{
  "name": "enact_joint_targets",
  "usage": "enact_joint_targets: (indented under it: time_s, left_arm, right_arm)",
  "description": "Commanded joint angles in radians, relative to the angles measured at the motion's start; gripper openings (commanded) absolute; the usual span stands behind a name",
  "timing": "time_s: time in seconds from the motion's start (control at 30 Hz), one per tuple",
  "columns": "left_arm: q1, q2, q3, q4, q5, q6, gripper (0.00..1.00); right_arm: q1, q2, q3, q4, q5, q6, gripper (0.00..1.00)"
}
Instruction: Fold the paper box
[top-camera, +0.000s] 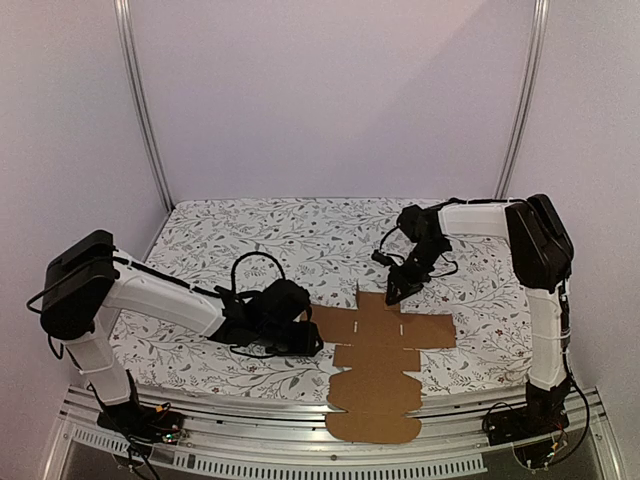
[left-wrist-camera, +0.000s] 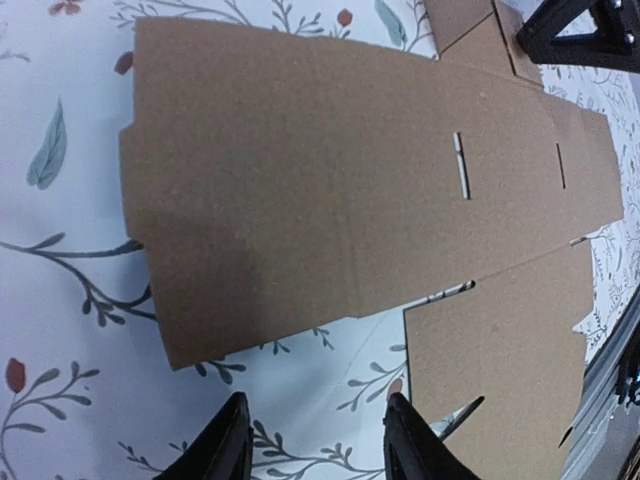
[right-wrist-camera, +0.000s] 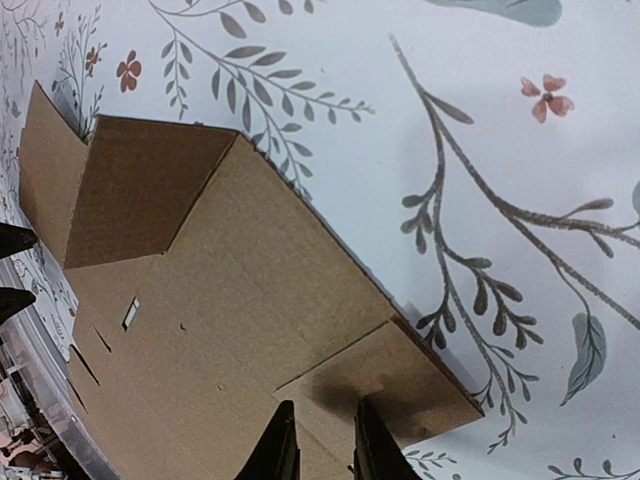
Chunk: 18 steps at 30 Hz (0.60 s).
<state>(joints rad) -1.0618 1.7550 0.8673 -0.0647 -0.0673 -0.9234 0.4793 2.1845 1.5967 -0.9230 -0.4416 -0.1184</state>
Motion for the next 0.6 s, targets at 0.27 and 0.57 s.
enact_joint_targets:
  time_s: [0.27,0.57]
  left_arm:
    - [0.083,-0.018,-0.087,0.135,-0.035,-0.127,0.5]
    - [0.175,0.109,-0.043,0.297,0.149,-0.022,0.46]
  right_arm:
    - [-0.007,-0.188,-0.098,0.003,0.049,-0.046,0.3]
    - [-0.009,-0.215,-0.102,-0.009,0.007,-0.085,0.35]
